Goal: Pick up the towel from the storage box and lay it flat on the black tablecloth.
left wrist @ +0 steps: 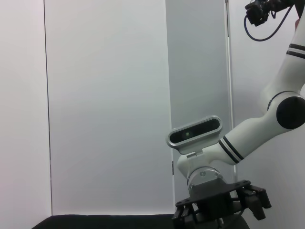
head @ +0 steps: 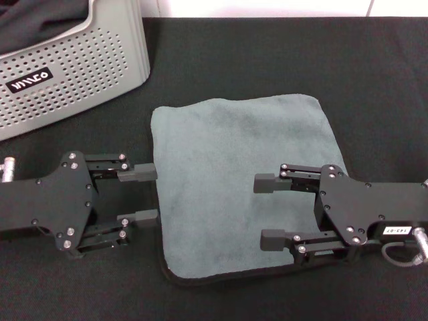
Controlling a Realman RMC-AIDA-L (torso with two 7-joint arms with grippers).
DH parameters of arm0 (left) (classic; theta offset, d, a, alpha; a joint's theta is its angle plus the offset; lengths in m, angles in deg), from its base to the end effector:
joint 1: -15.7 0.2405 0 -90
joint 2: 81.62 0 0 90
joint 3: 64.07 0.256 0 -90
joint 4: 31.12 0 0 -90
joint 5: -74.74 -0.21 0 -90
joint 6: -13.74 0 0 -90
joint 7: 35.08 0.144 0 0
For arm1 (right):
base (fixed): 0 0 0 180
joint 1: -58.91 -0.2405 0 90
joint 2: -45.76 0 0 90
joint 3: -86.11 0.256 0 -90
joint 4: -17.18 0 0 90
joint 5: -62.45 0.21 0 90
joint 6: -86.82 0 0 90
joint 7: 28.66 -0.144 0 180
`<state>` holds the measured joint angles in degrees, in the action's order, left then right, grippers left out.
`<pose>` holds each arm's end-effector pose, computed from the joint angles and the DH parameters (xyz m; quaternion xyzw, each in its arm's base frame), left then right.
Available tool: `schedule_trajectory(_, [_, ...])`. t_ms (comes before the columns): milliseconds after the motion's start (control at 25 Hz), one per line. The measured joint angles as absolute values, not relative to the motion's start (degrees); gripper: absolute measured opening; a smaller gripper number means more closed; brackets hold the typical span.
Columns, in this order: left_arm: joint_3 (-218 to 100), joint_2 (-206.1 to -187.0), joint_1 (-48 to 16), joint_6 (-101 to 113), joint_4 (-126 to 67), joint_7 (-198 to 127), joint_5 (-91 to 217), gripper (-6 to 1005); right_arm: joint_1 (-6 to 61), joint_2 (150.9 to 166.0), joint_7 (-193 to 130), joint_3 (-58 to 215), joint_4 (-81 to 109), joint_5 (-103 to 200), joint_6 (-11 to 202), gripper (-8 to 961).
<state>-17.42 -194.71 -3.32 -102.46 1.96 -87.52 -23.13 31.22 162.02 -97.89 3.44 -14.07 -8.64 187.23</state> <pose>-0.2757 0.2381 0.0437 -0.9200 0.0000 -0.3847 0.0743 0.1939 0.2719 -0.0356 0.9079 -0.0927 -0.4025 0.0721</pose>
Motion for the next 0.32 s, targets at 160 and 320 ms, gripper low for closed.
schedule_trajectory(160, [-17.4, -194.74, -3.2, -102.5, 0.5, -86.1, -23.1, 514, 31.2, 162.03, -97.9, 1.9, -14.4, -7.4, 186.8, 769])
schedule_trajectory(320, [-17.4, -194.84, -3.4, -102.5, -0.2, -85.3, -23.1, 514, 31.1, 162.04, -97.9, 1.5, -14.5, -7.2, 186.7, 769])
